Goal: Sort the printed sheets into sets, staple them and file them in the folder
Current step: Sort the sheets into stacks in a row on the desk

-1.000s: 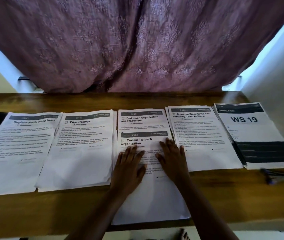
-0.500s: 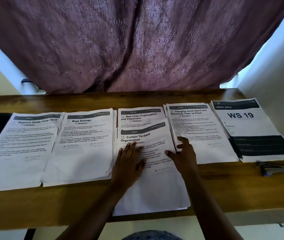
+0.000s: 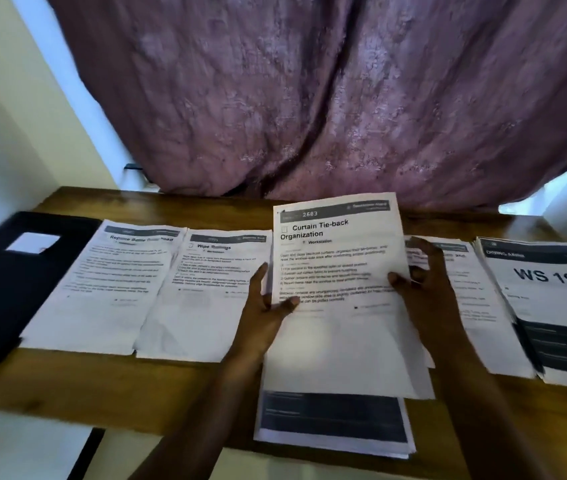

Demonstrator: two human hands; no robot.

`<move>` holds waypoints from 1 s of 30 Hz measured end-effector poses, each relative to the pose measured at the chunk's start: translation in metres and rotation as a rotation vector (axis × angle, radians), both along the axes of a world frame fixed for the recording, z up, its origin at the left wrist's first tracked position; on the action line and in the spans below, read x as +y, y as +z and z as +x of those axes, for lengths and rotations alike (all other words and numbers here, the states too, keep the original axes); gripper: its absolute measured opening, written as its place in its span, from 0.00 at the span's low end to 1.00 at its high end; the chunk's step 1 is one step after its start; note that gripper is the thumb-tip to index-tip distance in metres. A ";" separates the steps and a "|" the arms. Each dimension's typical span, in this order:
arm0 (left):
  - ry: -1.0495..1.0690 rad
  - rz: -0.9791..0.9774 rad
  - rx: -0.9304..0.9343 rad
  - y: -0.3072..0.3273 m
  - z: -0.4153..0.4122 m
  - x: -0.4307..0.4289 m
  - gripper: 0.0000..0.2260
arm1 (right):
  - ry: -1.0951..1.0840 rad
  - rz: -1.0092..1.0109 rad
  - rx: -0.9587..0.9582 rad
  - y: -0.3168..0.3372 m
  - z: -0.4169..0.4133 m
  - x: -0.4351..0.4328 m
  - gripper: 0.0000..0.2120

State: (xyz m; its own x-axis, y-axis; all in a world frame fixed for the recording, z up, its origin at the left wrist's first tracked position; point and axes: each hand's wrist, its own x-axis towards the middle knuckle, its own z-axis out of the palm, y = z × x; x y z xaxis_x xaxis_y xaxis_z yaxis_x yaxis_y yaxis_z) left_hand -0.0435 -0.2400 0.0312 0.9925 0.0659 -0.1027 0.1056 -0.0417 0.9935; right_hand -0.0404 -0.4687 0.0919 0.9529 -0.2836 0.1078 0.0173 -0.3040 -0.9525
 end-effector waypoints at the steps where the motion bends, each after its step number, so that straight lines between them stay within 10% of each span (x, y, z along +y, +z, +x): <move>1: 0.057 -0.004 0.007 0.005 -0.001 0.011 0.29 | 0.019 0.019 0.003 0.003 0.005 0.012 0.27; 13: 0.357 0.763 0.082 0.040 0.019 0.271 0.26 | 0.496 -0.243 -0.017 -0.031 0.076 0.262 0.11; 22: 0.281 1.056 0.247 -0.002 0.055 0.384 0.30 | 0.433 -0.515 0.094 -0.082 0.110 0.391 0.13; 30: 0.134 1.339 -0.007 -0.029 0.053 0.369 0.32 | 0.312 -0.933 0.077 -0.097 0.094 0.406 0.25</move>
State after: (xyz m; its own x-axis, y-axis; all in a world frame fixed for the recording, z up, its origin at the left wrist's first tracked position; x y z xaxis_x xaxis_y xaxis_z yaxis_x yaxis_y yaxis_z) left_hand 0.0094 0.1292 0.0019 0.9707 0.2070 0.1219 0.1807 -0.9635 0.1974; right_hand 0.0534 -0.0627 -0.0054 0.9843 0.1485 0.0949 0.1720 -0.9266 -0.3345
